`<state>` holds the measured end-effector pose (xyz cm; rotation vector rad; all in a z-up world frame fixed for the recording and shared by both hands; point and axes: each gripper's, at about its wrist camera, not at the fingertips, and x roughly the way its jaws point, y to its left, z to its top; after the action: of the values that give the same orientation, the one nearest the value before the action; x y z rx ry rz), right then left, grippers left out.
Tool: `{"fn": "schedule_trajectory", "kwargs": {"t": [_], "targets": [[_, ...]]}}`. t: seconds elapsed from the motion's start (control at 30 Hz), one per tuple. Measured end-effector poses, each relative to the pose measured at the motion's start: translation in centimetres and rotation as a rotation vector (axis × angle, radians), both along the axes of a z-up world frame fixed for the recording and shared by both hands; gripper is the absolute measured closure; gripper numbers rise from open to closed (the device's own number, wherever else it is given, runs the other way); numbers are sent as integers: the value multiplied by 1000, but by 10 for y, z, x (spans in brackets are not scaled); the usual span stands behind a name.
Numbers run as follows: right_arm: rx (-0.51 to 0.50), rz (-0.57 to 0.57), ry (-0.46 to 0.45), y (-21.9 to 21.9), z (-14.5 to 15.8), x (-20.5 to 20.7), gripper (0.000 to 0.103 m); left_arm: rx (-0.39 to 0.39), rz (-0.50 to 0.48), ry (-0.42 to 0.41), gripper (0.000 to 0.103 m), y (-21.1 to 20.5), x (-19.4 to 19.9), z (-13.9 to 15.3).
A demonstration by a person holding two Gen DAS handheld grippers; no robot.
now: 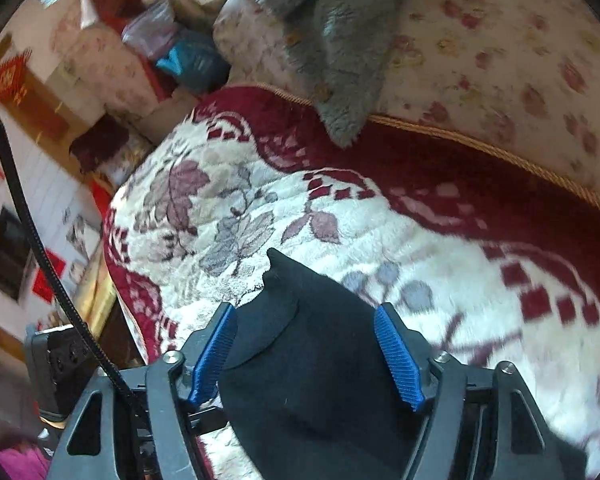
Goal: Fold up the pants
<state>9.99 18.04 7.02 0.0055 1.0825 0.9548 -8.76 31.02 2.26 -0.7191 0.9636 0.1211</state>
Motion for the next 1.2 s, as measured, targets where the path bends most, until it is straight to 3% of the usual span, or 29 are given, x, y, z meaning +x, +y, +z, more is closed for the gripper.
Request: {"fn": "schedule_trajectory", "kwargs": {"t": [0.17,0.3,0.33,0.6,0.67,0.77,0.83,0.9,0.93,1.0,1.2], "targets": [[-136,122,-58,36,-13,7,29,-29,33,-18,47,-2,8,-3],[-186,176,-27,57,-36,12,29,-90,68,-68,46,4,1,4],[-190,180,-27,60,-40,13,29,-103,64,-79,40,6,-2,6],[-87,170,155,57,-49,32,29,-145,76,-58,37,9,13,-9],[-65,168,178,54,-48,35,29,-122,83,-62,37,6,17,-11],[-42,192,153,53,-48,32,52,-88,87,-68,37,3,21,-14],[-55,201,112,55,-52,29,64,-29,83,-59,65,1,24,-16],[-57,194,80,54,-54,26,74,-15,74,-54,70,1,24,-17],[-48,188,77,51,-53,26,76,-18,66,-63,77,1,24,-16],[-11,188,66,45,-44,23,84,-10,47,-80,80,-1,23,-10],[73,164,0,21,5,13,86,52,-8,-191,81,-19,18,36]]}}
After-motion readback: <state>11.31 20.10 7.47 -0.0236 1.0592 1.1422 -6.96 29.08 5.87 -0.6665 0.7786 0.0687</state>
